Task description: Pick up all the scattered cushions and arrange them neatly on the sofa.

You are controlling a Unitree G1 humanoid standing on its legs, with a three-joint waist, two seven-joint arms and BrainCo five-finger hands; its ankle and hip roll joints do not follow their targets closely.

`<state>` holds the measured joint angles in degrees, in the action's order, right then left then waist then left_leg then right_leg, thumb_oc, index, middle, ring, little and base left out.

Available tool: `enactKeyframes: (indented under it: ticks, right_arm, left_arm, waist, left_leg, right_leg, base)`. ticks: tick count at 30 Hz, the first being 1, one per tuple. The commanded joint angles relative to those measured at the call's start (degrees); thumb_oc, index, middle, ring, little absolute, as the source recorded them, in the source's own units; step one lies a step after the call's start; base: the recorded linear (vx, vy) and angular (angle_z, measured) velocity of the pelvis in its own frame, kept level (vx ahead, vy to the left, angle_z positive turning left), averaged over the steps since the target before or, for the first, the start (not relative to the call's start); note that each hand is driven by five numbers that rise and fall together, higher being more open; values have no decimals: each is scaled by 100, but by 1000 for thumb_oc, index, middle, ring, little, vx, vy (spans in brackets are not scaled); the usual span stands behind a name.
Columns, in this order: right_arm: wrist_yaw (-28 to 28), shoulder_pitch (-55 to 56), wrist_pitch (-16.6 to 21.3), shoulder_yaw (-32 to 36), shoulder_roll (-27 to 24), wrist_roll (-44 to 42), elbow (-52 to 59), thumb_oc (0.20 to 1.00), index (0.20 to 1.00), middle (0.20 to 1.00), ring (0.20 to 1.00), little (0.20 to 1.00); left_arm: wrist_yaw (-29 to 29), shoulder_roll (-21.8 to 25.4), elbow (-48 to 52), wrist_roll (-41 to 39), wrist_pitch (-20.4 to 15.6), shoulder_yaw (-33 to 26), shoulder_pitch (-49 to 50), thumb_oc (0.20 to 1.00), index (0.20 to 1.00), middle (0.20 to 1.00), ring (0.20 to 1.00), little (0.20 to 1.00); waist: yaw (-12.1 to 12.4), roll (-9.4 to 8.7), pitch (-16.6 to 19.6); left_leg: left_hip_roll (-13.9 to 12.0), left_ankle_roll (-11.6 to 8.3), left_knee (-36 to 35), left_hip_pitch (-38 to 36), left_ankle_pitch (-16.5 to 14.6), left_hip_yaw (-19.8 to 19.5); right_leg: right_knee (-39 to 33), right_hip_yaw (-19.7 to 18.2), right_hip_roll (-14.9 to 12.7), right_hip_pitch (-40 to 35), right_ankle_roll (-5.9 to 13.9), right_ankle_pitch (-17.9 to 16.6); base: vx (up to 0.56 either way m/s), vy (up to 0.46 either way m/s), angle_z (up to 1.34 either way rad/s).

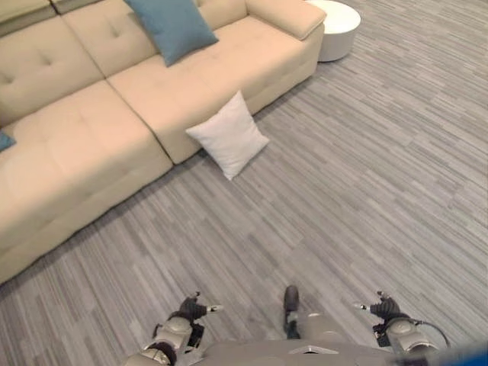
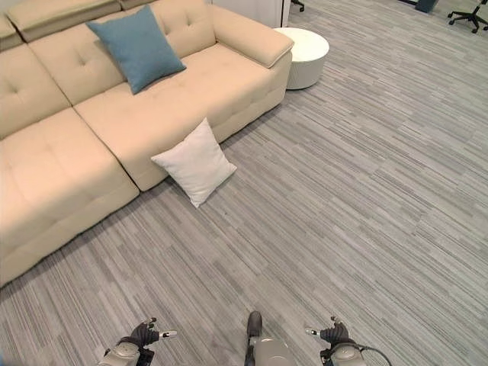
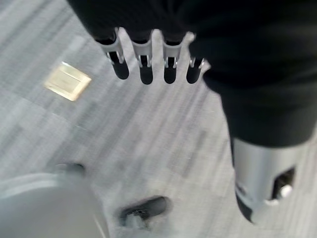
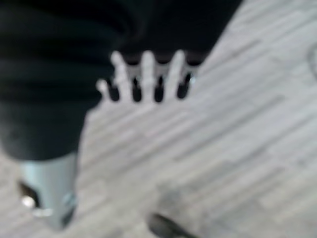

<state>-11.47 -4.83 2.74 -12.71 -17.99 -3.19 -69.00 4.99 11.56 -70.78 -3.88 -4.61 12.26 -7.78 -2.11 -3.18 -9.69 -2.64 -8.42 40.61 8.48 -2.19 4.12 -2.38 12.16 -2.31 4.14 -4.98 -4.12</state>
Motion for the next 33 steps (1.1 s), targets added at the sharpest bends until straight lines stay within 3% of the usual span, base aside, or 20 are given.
enactKeyframes:
  ticks: [1, 3, 4, 6, 10, 14, 18, 20, 23, 25, 26, 27, 29, 33]
  right_arm:
    - [-42, 12, 84, -19, -125, -170, -88, 1000, 1000, 1000, 1000, 1000]
    - [-54, 26, 90, -17, -134, -164, -98, 1000, 1000, 1000, 1000, 1000]
    - [-73, 51, 98, -32, -153, -178, -91, 1000, 1000, 1000, 1000, 1000]
    - [-101, 50, 94, -29, -167, -188, -106, 1000, 1000, 1000, 1000, 1000]
    - [-65, 70, 85, -27, -134, -163, -96, 1000, 1000, 1000, 1000, 1000]
    - [-7, 58, 106, 37, -94, -178, 9, 1000, 1000, 1000, 1000, 1000]
    - [-3, -92, 103, 78, -94, -207, 136, 1000, 1000, 1000, 1000, 1000]
    - [-11, -112, 109, 81, -88, -219, 153, 1000, 1000, 1000, 1000, 1000]
    - [-26, -203, 89, 63, -113, -182, 146, 1000, 1000, 1000, 1000, 1000]
    - [-27, -203, 88, 62, -115, -182, 146, 1000, 1000, 1000, 1000, 1000]
    - [-19, -232, 48, 45, -121, -129, 162, 1000, 1000, 1000, 1000, 1000]
    - [-20, -232, 47, 44, -124, -129, 163, 1000, 1000, 1000, 1000, 1000]
    - [-11, -160, 39, 48, -133, -123, 117, 1000, 1000, 1000, 1000, 1000]
    - [34, -48, 57, 15, -156, -86, 25, 1000, 1000, 1000, 1000, 1000]
  left_arm:
    - [-10, 141, 108, -168, -61, 161, 90, 1000, 1000, 1000, 1000, 1000]
    - [-20, 130, 90, -139, -56, 168, 106, 1000, 1000, 1000, 1000, 1000]
    - [-21, 147, 68, -96, -44, 173, 146, 1000, 1000, 1000, 1000, 1000]
    - [6, 190, 55, -95, -41, 140, 158, 1000, 1000, 1000, 1000, 1000]
    - [3, 211, -18, -113, -25, 42, 253, 1000, 1000, 1000, 1000, 1000]
    - [0, 290, -25, -129, -17, -51, 303, 1000, 1000, 1000, 1000, 1000]
    - [51, 411, -1, -64, 0, -29, 236, 1000, 1000, 1000, 1000, 1000]
    - [51, 417, 8, -94, -7, -31, 240, 1000, 1000, 1000, 1000, 1000]
    - [58, 440, -33, -114, -7, -67, 231, 1000, 1000, 1000, 1000, 1000]
    - [58, 438, -33, -114, -7, -68, 231, 1000, 1000, 1000, 1000, 1000]
    - [65, 421, -98, -57, -37, -77, 217, 1000, 1000, 1000, 1000, 1000]
    - [65, 418, -99, -57, -38, -77, 217, 1000, 1000, 1000, 1000, 1000]
    - [75, 410, -130, -41, -63, -101, 221, 1000, 1000, 1000, 1000, 1000]
    - [37, 361, -183, 8, -55, -85, 283, 1000, 1000, 1000, 1000, 1000]
  waist:
    - [61, -205, -140]
    - [89, -209, -131]
    - [177, -134, -125]
    - [272, -65, -149]
    - [314, -62, -18]
    - [366, -72, 95]
    - [290, 45, -41]
    - [273, 77, -49]
    - [186, 150, -38]
    - [180, 156, -53]
    - [55, 131, -65]
    - [57, 144, -82]
    - [-34, 81, -66]
    - [-62, 44, 71]
  left_leg:
    - [173, 662, -1667, 54, -430, 98]
    - [199, 695, -1936, 110, -491, 98]
    - [171, 681, -2677, 358, -123, 130]
    - [157, 610, -3227, 412, 290, 128]
    - [240, 671, -3455, 222, 249, 36]
    - [380, 844, -3525, -72, 66, 61]
    - [403, 1082, -3424, -366, -259, 150]
    - [410, 1106, -3440, -468, -319, 145]
    - [423, 1091, -3651, -836, -449, 93]
    - [417, 1089, -3654, -857, -455, 87]
    - [466, 1032, -3773, -1106, -535, -23]
    - [453, 1029, -3780, -1136, -545, -23]
    - [489, 973, -3796, -1295, -634, -178]
    - [340, 832, -3810, -1478, -736, -283]
  right_leg:
    - [219, -428, -86, -333, 661, 676]
    - [184, -431, -87, -409, 696, 736]
    - [151, -433, 12, -600, 714, 859]
    - [146, -484, 121, -782, 734, 968]
    - [269, -607, 120, -899, 772, 1107]
    - [926, -654, -56, -765, 978, 1103]
    - [2503, -579, -339, 47, 1305, 601]
    - [2579, -530, -385, 203, 1259, 585]
    - [1776, -239, -474, 495, 1135, 628]
    - [1766, -230, -468, 468, 1134, 630]
    - [901, -384, -480, 679, 1218, 357]
    - [886, -379, -466, 646, 1217, 356]
    - [651, -781, -371, 611, 1270, 195]
    - [671, -784, -241, 416, 1110, 279]
  base:
    - [226, -73, -5]
    - [265, -12, 12]
    - [361, 41, 2]
    - [262, 47, 11]
    - [251, 101, -30]
    - [189, 134, -30]
    - [126, 135, -4]
    - [175, 56, 2]
    - [229, -23, -3]
    - [215, -73, -3]
    - [269, -101, 13]
    - [355, -132, 17]
    - [253, -126, 25]
    - [274, -187, 40]
